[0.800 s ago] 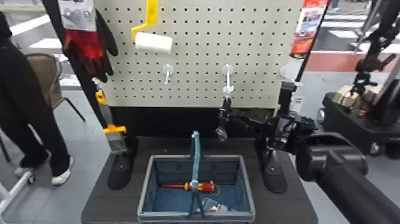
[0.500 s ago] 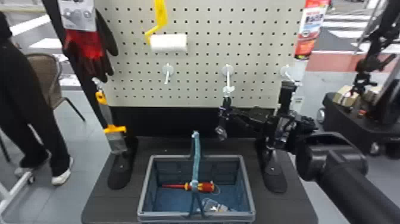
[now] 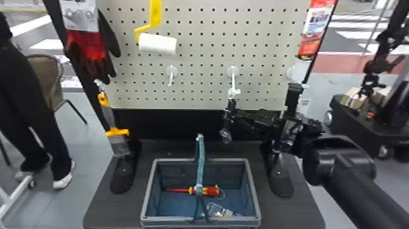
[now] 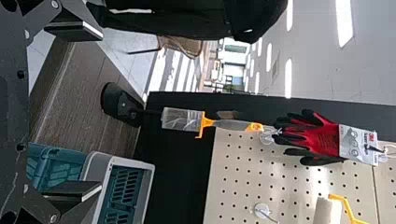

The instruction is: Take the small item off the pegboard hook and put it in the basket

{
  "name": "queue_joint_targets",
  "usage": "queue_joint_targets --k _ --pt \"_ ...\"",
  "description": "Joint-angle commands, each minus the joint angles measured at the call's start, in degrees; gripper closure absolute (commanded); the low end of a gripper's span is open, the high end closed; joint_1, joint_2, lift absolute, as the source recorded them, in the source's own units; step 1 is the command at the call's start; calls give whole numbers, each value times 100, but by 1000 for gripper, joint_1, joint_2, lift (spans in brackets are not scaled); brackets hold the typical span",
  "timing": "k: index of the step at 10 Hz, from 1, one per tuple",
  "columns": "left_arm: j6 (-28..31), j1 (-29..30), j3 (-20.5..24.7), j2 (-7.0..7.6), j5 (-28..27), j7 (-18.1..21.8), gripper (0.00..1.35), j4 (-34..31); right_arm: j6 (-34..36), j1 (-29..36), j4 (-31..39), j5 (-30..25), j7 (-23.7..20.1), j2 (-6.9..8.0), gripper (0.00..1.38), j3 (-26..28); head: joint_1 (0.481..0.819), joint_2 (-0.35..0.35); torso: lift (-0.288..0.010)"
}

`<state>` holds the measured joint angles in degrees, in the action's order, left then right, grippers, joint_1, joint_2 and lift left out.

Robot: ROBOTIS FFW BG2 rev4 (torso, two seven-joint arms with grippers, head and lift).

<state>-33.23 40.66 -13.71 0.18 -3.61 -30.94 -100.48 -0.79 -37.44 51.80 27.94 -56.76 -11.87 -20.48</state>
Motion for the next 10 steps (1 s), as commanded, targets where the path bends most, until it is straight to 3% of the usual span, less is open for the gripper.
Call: queue_joint_targets --k 1,10 --pt "0 10 0 8 0 0 174 0 9 81 143 36 7 -26 1200 27 549 0 -100" --pt "18 22 -18 26 9 0 174 -14 141 339 917 18 60 -167 1200 185 549 0 -100"
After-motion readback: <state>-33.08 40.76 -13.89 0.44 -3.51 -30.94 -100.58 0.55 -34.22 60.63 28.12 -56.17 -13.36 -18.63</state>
